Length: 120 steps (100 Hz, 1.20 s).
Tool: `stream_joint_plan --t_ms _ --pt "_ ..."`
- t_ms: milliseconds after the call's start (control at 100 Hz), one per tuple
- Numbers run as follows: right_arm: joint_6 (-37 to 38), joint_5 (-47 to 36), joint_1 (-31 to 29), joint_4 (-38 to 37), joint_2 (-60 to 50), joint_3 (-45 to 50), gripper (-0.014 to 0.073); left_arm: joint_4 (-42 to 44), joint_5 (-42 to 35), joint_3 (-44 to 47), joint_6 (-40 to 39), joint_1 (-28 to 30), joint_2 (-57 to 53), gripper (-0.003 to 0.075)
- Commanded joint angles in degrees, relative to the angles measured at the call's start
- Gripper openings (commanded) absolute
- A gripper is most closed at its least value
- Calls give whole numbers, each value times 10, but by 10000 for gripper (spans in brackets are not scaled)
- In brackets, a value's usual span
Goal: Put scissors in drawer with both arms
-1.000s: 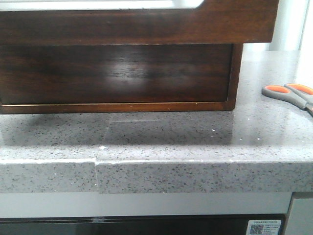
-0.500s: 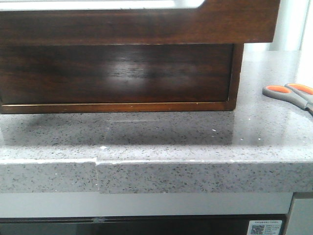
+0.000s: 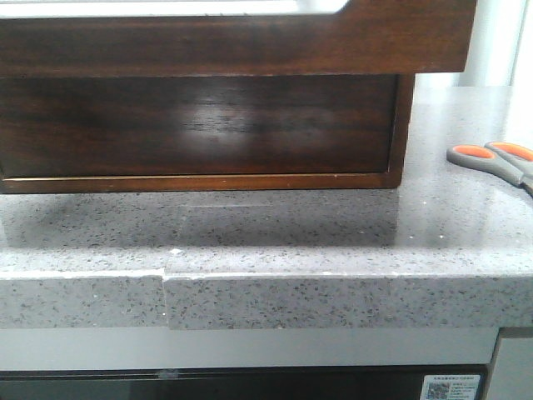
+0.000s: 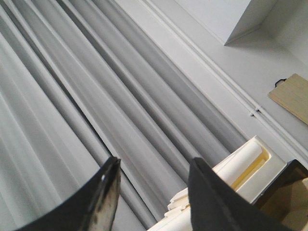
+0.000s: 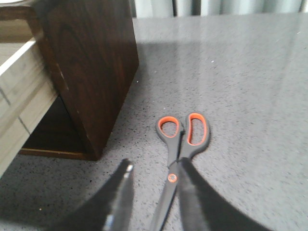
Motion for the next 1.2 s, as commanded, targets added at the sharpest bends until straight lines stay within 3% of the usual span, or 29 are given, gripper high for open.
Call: stream_joint_plan --t_ms 0,200,350,430,600,790,1190 --pt "-4 -25 6 2 66 -53 267 -16 -14 -18 -9 -3 8 313" --pt "-4 70 8 2 219 -143 293 -17 -10 -18 -9 -3 8 313" --pt "-4 111 8 2 331 -201 516 -17 -10 -18 -9 -3 8 313" --pt "-3 125 8 2 376 -223 591 -17 -10 -18 -23 -3 8 313" --pt "-1 151 7 2 455 -267 587 -17 -10 -18 -23 -3 8 313" --pt "50 214 7 -43 513 -321 587 -17 -10 -18 -23 -3 8 313" --pt "100 290 7 -82 566 -359 587 -17 -10 -18 -23 -3 8 313"
